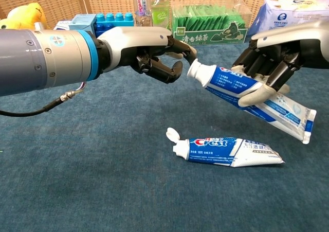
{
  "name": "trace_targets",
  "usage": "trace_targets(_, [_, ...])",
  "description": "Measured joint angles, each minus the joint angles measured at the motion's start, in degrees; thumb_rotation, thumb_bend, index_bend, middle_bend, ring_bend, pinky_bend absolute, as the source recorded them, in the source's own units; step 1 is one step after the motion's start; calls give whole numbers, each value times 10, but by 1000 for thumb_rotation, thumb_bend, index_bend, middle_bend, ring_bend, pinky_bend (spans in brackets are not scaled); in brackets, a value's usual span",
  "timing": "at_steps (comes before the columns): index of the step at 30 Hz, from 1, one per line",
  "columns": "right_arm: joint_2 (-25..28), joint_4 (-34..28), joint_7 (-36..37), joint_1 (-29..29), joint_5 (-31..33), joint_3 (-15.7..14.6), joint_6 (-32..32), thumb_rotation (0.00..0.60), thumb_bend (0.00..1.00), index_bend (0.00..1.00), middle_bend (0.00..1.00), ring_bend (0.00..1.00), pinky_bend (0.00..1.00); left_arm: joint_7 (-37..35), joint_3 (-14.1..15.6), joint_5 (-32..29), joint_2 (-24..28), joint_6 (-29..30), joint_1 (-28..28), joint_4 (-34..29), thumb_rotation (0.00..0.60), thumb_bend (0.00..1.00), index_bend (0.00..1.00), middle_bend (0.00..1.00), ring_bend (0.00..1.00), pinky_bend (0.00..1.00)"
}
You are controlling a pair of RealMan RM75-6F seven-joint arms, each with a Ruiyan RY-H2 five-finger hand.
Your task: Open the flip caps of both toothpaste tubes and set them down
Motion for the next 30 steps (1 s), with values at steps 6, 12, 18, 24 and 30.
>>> trace_targets(6, [9, -3, 24, -8, -13, 6, -7, 600, 525, 941, 782, 708, 788, -4, 2, 1, 6, 1, 4, 0, 425, 705, 284, 60, 6, 272])
trace_targets(12, [17, -2, 41, -14, -31, 8, -18, 600, 524, 941, 782, 708, 788, -13, -4, 5, 19, 8, 11, -6, 422, 695, 274, 56, 1, 266])
trace_targets(18, [6, 8, 24, -6, -22, 3, -19, 600, 525, 941, 782, 708, 789, -34, -14, 18, 44, 15, 24, -33, 413, 631, 206, 31, 0, 249])
trace_targets(24, [-2, 13, 10, 9, 8, 2, -20, 600, 524, 941, 782, 708, 788, -45, -12, 34, 63, 1, 30, -58, 415, 520, 159, 6, 0, 246])
trace_targets(30, [-7, 14, 1, 19, 23, 2, -21, 600, 526, 941, 782, 708, 789, -35, -1, 30, 57, -9, 22, -60, 415, 483, 136, 0, 0, 244])
